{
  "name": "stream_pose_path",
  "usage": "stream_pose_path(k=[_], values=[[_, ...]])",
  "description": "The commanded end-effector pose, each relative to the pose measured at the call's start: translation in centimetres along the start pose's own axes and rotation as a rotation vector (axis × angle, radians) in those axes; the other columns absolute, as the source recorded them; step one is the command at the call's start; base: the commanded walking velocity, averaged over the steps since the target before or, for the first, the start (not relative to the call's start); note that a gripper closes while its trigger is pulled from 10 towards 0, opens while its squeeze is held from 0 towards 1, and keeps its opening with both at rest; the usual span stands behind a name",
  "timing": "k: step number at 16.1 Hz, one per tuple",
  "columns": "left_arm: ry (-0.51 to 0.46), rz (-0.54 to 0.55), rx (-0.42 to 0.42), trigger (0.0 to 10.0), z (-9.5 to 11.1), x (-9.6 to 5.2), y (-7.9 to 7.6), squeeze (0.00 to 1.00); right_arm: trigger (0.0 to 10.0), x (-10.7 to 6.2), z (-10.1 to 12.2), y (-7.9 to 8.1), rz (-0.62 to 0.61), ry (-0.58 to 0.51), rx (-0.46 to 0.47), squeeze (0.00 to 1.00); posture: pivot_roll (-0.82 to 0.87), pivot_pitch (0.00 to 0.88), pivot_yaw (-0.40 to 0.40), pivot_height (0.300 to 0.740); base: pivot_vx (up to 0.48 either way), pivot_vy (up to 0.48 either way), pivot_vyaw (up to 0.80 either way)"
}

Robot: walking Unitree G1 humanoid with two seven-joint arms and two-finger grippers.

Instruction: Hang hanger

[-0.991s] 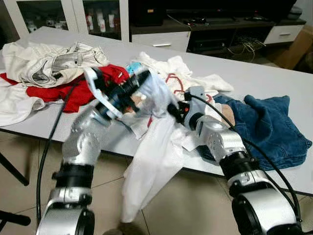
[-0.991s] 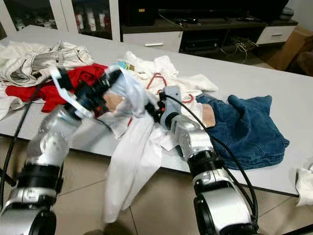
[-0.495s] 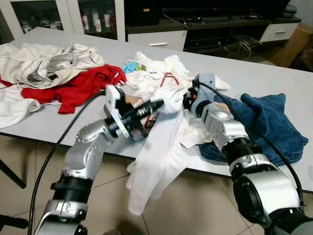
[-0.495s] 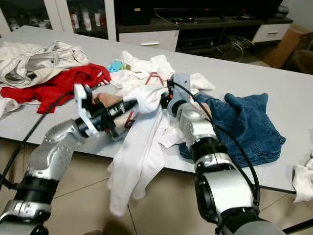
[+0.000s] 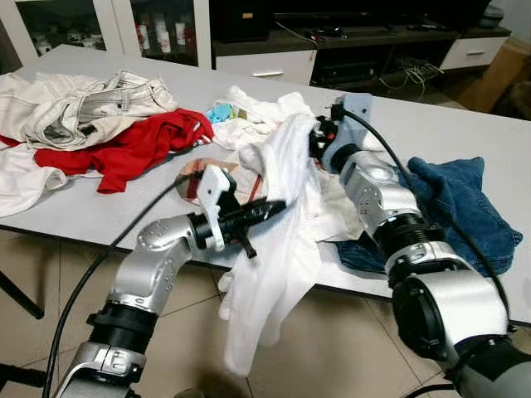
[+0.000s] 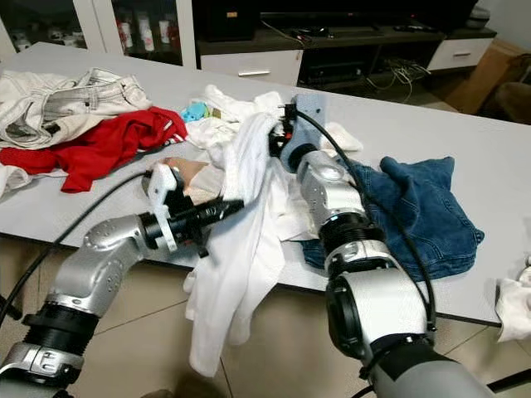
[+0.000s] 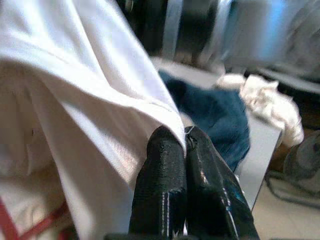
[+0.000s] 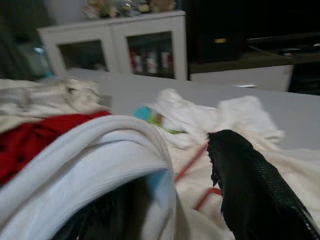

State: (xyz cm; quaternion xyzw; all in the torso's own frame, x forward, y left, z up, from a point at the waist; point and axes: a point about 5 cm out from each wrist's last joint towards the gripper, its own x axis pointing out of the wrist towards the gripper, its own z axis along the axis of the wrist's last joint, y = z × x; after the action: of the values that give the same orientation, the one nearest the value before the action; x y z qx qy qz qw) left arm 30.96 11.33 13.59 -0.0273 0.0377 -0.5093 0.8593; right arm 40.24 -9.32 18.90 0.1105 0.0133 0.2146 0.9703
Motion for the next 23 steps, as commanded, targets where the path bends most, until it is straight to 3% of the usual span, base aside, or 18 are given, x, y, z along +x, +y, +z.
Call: stream_pose_path(k=[1,4,5,8,11,13,15,18,20,23], values=[[0.065,0.018,0.012,10.0,-0.8,0.3,0.2,0.0,10.0,0.5,3.2,1.2,0.075,-0.137,0.01,0.0,0.03,0.0,-0.079,0.74,0.0,0.0,0.0],[0.066,0.141,-0.004,10.0,-1.0,0.7,1.4,0.0,10.0,0.6,3.0,3.7,0.252,-0.132,0.015,0.0,0.03,0.0,-0.081,0.74,0.0,0.0,0.0],[0.045,0.198,-0.012,10.0,-0.8,0.8,2.1,1.0,10.0,0.3,2.3,4.7,0.331,-0.105,-0.003,0.0,0.03,0.0,-0.082,0.74,0.0,0.0,0.0],[0.056,0.247,0.0,10.0,-0.9,0.9,2.5,1.0,10.0,-0.4,1.2,5.3,0.438,-0.039,-0.08,0.0,0.03,0.0,-0.08,0.74,0.0,0.0,0.0],[0.109,0.371,0.018,10.0,-1.7,0.7,3.7,1.0,10.0,-1.8,0.1,5.6,0.545,0.037,-0.209,0.0,0.02,0.0,-0.075,0.74,0.0,0.0,0.0],[0.137,0.466,0.036,10.0,-1.8,0.0,5.0,1.0,10.0,-2.8,-0.1,4.5,0.531,0.074,-0.296,0.0,0.02,0.0,-0.071,0.74,0.0,0.0,0.0],[0.137,0.497,0.045,10.0,-1.7,-0.3,5.5,1.0,10.0,-3.3,0.4,3.0,0.486,0.087,-0.334,0.0,0.02,0.0,-0.069,0.74,0.0,0.0,0.0],[0.132,0.513,0.05,10.0,-1.6,-0.5,5.8,1.0,10.0,-4.3,0.4,2.3,0.522,0.124,-0.393,0.0,0.02,0.0,-0.068,0.74,0.0,0.0,0.0],[0.128,0.524,0.057,10.0,-1.7,-0.5,6.0,1.0,10.0,-5.5,-0.1,1.5,0.556,0.182,-0.493,0.0,0.01,0.0,-0.064,0.74,0.0,0.0,0.0],[0.125,0.531,0.062,10.0,-1.5,-0.4,6.1,1.0,10.0,-5.8,-0.1,1.7,0.57,0.183,-0.485,0.0,0.01,0.0,-0.063,0.74,0.0,0.0,0.0]])
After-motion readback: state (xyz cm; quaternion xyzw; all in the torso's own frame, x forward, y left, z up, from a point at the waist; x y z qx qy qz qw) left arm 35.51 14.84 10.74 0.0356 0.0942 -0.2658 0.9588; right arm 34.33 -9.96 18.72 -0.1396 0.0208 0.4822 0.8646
